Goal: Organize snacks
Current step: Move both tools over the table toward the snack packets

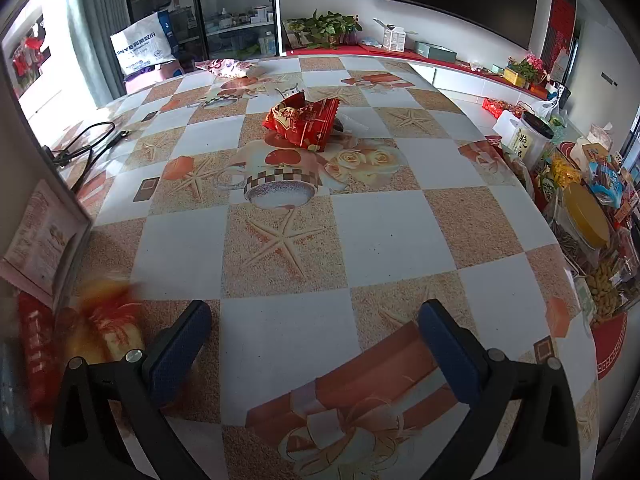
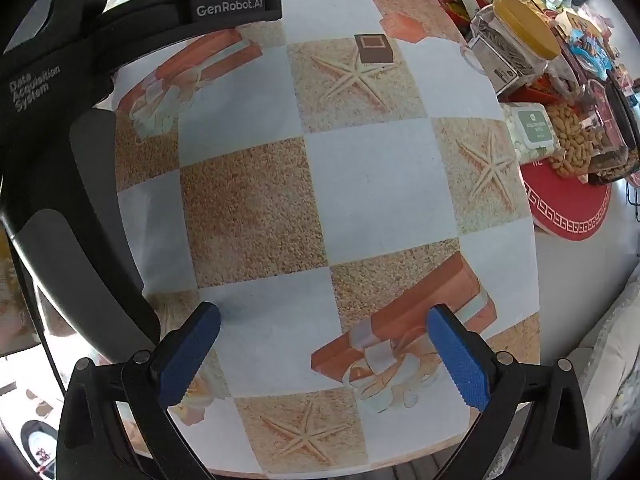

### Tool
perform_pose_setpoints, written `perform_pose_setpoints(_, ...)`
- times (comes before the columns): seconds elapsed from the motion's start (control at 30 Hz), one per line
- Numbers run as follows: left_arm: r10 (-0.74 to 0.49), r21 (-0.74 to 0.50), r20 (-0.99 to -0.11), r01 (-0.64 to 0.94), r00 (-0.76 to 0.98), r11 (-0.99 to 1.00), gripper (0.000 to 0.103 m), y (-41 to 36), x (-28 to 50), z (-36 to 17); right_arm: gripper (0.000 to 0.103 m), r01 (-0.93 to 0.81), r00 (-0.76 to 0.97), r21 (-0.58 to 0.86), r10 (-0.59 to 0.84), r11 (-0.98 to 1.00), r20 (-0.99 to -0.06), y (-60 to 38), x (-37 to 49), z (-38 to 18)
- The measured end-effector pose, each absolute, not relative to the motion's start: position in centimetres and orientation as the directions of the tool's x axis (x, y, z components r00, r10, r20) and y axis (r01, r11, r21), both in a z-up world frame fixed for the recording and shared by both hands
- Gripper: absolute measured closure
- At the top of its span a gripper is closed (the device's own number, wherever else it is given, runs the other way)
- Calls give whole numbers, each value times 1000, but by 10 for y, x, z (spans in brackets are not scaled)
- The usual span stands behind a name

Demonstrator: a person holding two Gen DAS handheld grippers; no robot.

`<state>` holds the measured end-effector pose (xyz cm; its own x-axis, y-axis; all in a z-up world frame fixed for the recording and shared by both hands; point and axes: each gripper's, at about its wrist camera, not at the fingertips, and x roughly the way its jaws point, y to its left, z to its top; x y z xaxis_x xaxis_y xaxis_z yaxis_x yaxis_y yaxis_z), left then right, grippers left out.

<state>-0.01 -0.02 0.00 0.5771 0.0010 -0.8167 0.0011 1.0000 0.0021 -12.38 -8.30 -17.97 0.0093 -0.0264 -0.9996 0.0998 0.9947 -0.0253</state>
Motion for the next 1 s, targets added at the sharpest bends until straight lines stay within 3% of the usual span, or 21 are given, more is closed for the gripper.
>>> perform_pose_setpoints(1.0, 0, 1, -817, 1, 577, 1000, 0, 0, 0, 0, 0, 106, -4, -35, -34, 994, -999, -80, -115, -178)
